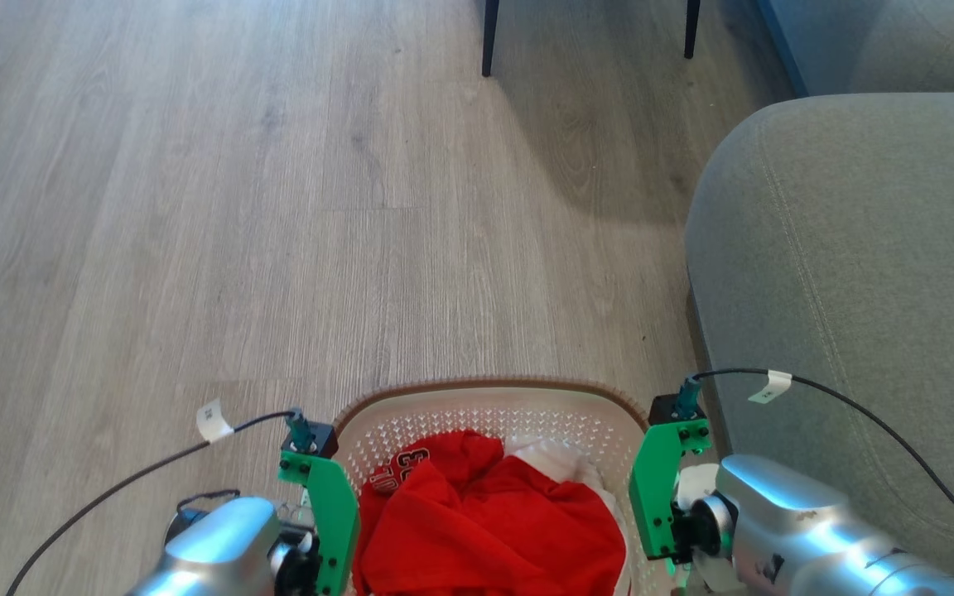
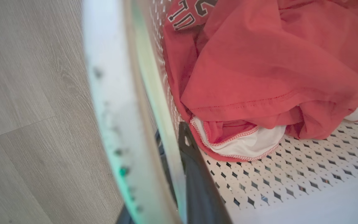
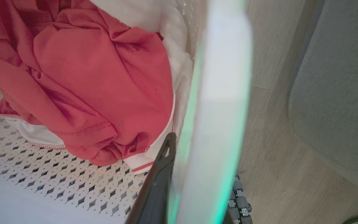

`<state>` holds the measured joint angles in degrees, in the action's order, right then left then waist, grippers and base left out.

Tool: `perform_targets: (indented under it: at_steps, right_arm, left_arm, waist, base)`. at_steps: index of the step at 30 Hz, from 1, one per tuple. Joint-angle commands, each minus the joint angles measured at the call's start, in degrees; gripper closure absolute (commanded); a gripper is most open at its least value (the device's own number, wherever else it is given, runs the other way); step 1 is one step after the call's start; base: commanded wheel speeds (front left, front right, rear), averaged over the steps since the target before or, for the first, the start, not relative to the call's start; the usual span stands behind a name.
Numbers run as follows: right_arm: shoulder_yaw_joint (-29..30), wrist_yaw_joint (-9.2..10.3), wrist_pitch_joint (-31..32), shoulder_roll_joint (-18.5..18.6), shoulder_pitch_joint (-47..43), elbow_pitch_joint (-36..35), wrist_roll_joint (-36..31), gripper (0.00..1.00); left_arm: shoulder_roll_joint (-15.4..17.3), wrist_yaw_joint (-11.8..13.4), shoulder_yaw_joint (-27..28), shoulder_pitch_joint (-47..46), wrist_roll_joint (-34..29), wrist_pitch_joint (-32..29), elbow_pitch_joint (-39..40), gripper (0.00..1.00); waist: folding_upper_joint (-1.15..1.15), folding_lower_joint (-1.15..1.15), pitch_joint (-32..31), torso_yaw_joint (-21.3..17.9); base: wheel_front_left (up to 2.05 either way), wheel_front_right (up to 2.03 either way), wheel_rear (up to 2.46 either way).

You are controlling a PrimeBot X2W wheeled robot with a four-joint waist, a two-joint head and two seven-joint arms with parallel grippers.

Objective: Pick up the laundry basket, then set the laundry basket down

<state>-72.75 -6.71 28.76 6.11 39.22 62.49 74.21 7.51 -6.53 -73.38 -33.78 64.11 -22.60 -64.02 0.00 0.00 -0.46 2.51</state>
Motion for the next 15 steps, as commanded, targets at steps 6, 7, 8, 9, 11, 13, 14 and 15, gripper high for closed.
perform_targets:
  at_steps: [6, 7, 8, 9, 11, 13, 14, 15]
  right_arm:
    - [-0.12, -0.78, -0.39, -1.65, 1.90, -2.46, 0.42, 1.00]
    - [-0.13, -0.78, -0.38, -1.63, 1.92, -2.47, 0.44, 1.00]
    - [-0.15, -0.78, -0.37, -1.62, 1.95, -2.46, 0.46, 1.00]
    - [-0.17, -0.78, -0.36, -1.60, 1.98, -2.46, 0.47, 1.00]
    - [-0.21, -0.78, -0.34, -1.59, 2.01, -2.43, 0.48, 1.00]
    - [-0.24, -0.78, -0.30, -1.59, 2.03, -2.41, 0.49, 1.00]
    - [-0.25, -0.78, -0.30, -1.59, 2.03, -2.40, 0.51, 1.00]
    - [-0.27, -0.78, -0.31, -1.57, 2.04, -2.41, 0.52, 1.00]
  left_arm:
    - [-0.58, -0.95, 0.10, -2.03, -0.28, 0.00, 2.10, 1.00]
    - [-0.59, -0.95, 0.09, -2.06, -0.27, 0.00, 2.10, 1.00]
    - [-0.60, -0.95, 0.09, -2.09, -0.24, -0.02, 2.10, 1.00]
    - [-0.61, -0.95, 0.08, -2.11, -0.22, -0.02, 2.09, 1.00]
    - [-0.63, -0.95, 0.08, -2.14, -0.17, -0.02, 2.07, 1.00]
    - [-0.66, -0.95, 0.07, -2.15, -0.12, -0.07, 2.04, 1.00]
    - [-0.68, -0.95, 0.07, -2.15, -0.10, -0.08, 2.03, 1.00]
    - [-0.68, -0.95, 0.07, -2.16, -0.09, -0.08, 2.01, 1.00]
  waist:
    - [0.00, 0.00, 0.17, -0.03]
    - [0.00, 0.00, 0.19, -0.01]
    - [0.00, 0.00, 0.21, 0.01]
    - [0.00, 0.00, 0.23, 0.02]
    - [0.00, 0.00, 0.26, 0.05]
    - [0.00, 0.00, 0.30, 0.07]
    - [0.00, 0.00, 0.31, 0.07]
    - [0.00, 0.00, 0.33, 0.08]
  base:
    - [0.00, 0.00, 0.00]
    - [0.00, 0.00, 0.00]
    - [0.00, 0.00, 0.00]
    - [0.00, 0.00, 0.00]
    - [0.00, 0.00, 0.00]
    - [0.00, 0.00, 0.00]
    - [0.00, 0.00, 0.00]
    - [0.00, 0.00, 0.00]
